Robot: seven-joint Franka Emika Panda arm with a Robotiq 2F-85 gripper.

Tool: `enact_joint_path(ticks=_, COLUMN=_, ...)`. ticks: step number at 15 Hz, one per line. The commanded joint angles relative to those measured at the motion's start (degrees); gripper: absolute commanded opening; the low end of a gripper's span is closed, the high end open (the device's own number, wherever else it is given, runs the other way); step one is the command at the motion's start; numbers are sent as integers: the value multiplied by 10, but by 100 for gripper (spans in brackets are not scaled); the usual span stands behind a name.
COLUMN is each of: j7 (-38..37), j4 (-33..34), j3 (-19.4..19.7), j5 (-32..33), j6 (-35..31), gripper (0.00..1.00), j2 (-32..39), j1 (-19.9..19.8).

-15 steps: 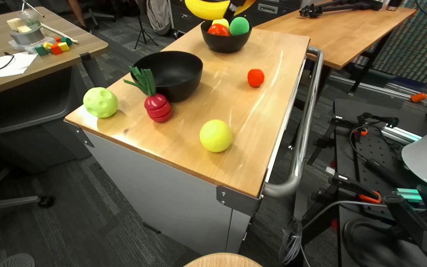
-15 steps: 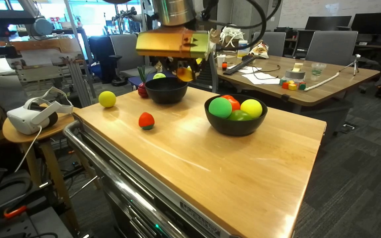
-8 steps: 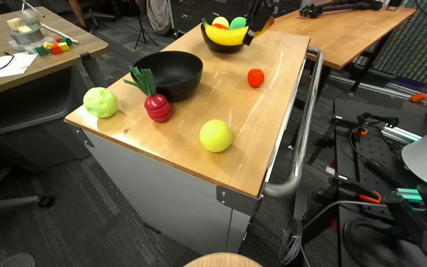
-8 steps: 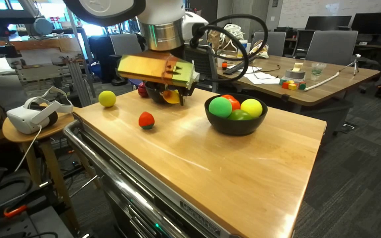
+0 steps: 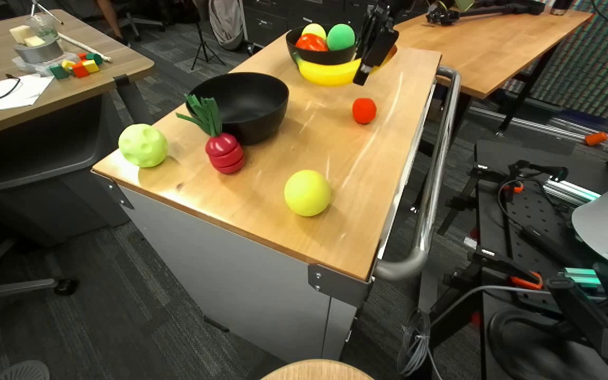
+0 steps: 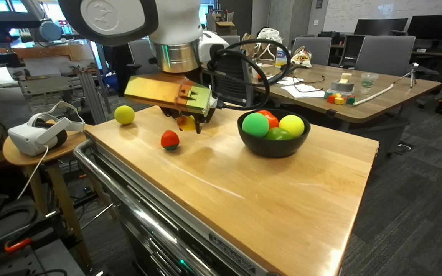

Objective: Take all the contents from the black bowls and place them on the table one at at time starting with the left bowl then right bowl

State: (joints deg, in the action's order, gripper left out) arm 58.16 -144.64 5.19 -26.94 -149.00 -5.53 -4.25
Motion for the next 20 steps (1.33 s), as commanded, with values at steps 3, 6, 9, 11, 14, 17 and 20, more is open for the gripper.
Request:
enact_joint_path(ticks=3, j7=-24, j4=-12, j3=2, j5=40, j6=-9, gripper=17, j2=-14, j1=15)
enact_joint_path(ticks=6, j7=-31, j4=-15, j3=2, j5=50, j6=-11, gripper=75, j2=-15, j1=17)
enact_joint_path(ticks=9, j7=-37, j4=-17, j3=2, j5=56, j6=-12, gripper=97, j2=-15, j1=18)
enact_joint_path(ticks=11, j7=-38, j4=-17, j3=1, j5=58, j6=-11, gripper=100, j2=-19, j1=19)
enact_joint_path(ticks=14, j7=-55, j4=0, j3=0, j5=110, j6=14, gripper=100, j2=-39, j1=13)
enact_joint_path(ticks=17, j7=-139, j4=51, j3=-114, j5=275, j6=127, gripper=100, j2=-61, j1=-124)
enact_joint_path(ticks=20, j7=-235, j4=122, j3=-71, j5=421, j6=230, gripper=100, j2=-95, j1=-90)
